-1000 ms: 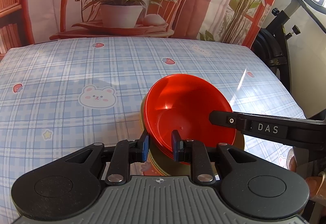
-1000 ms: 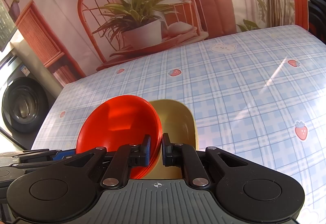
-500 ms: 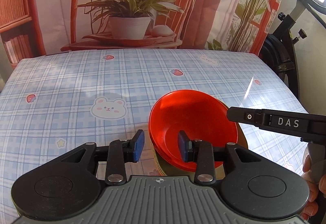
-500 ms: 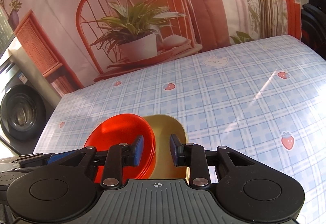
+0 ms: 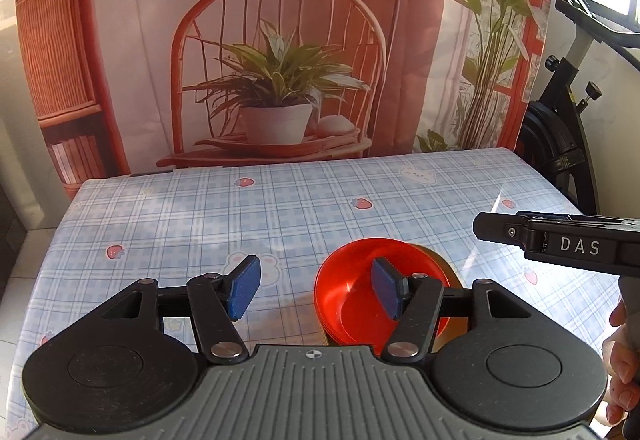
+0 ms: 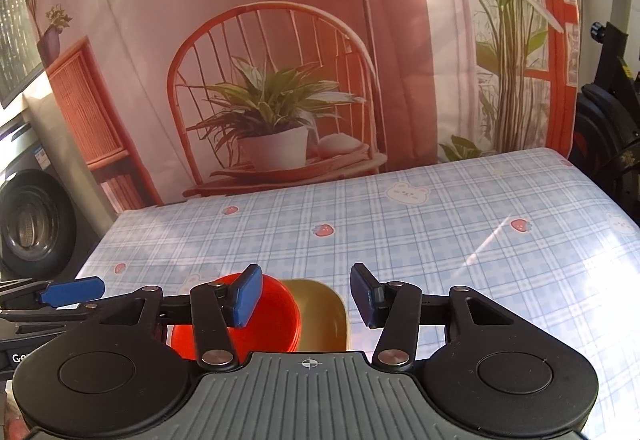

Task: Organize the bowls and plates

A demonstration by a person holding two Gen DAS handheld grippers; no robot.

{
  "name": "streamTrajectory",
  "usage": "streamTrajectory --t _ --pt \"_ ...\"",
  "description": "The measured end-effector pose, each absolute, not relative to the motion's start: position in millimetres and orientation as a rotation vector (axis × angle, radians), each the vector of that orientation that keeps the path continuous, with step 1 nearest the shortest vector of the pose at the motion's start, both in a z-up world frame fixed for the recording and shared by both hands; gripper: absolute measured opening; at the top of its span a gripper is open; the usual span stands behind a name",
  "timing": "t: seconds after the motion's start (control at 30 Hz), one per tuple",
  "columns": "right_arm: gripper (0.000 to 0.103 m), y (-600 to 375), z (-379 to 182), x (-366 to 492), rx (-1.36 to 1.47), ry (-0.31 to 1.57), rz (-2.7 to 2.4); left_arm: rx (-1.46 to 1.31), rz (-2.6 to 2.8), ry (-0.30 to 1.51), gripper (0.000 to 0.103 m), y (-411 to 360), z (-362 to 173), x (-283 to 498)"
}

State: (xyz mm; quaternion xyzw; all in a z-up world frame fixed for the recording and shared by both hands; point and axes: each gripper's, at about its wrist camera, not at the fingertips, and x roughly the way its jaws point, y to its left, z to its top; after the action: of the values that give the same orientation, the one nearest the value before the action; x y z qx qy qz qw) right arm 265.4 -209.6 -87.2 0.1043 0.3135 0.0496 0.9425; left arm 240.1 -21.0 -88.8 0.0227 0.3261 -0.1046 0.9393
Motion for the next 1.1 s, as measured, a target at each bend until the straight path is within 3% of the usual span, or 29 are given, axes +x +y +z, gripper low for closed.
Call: streamTrajectory --t 0.3,0.37,0.77,1.1 --pt "0.097 -214 -45 241 0.194 0.553 0.094 0.055 -0.134 0.529 0.082 -13 -45 202" --pt "0.102 -214 -34 235 0.186 0.537 0.101 0.059 -0.109 0.496 0.085 -12 -32 193" --pt "0.103 -202 36 179 0.142 0.399 0.131 0.083 0.021 0.339 0.09 -8 36 130" --pt "0.103 -205 57 120 0.179 0.326 0.128 0.011 -0.016 0.338 0.09 6 58 85"
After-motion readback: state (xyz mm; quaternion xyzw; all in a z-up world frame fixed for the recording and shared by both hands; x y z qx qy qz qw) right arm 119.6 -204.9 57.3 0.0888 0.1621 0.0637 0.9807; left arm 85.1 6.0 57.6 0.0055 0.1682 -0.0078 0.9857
